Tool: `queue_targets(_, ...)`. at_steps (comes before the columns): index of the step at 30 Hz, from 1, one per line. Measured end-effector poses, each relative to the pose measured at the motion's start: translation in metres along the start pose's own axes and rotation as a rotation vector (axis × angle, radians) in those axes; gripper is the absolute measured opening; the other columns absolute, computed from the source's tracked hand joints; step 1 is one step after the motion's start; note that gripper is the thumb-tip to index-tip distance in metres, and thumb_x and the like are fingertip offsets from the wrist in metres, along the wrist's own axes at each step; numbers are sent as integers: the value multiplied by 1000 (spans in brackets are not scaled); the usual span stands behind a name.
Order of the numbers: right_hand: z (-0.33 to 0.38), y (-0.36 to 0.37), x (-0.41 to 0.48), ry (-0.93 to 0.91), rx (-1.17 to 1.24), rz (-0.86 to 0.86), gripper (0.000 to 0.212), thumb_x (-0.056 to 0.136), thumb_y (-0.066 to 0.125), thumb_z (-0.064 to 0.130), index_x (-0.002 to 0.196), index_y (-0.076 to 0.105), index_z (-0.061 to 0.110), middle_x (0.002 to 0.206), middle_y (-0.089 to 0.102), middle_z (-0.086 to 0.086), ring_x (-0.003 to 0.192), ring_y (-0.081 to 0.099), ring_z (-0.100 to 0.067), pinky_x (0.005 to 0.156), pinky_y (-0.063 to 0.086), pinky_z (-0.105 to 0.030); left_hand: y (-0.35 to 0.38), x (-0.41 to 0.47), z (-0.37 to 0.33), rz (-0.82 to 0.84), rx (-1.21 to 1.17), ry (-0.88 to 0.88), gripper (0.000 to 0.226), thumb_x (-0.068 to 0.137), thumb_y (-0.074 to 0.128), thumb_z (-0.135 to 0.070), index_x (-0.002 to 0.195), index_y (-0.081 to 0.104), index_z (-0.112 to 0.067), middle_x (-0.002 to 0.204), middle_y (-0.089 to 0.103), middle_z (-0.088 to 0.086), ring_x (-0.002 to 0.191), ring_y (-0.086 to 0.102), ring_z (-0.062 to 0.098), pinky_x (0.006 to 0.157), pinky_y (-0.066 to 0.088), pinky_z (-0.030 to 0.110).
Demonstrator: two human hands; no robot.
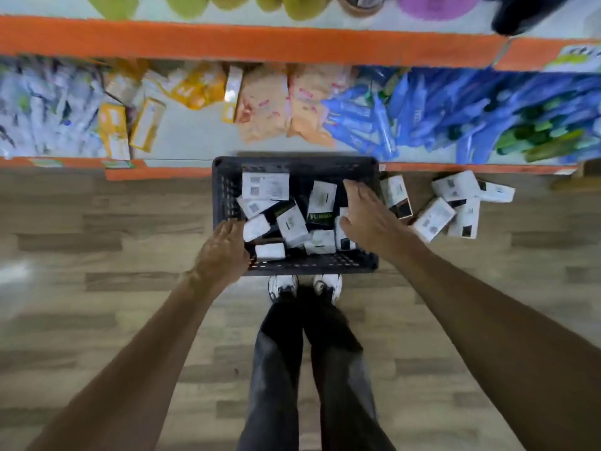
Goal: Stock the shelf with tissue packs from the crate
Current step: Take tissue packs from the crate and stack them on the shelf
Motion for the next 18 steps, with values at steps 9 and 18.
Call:
queue_targets(9,-41,175,85,-73,-74,66,80,94,57,29,153,8,6,160,9,-14,149,7,-27,120,17,-41,125,115,57,17,31,-93,64,91,51,-10,149,24,-10,154,25,10,142,22,28,114,26,43)
queue_targets(18,-35,315,147,-186,-202,125,89,92,57,43,153,4,5,161,7,-14,149,4,-29,121,8,-41,203,205,106,-27,146,-136,77,98,47,-22,153,-6,-9,161,-9,6,148,-11,22,121,0,42)
Point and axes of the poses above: each hand's wrist, its own x-axis towards the middle knuckle, its own y-axis out of the palm, z = x × y, the point moved 9 cm from there along x, towards the middle knuckle
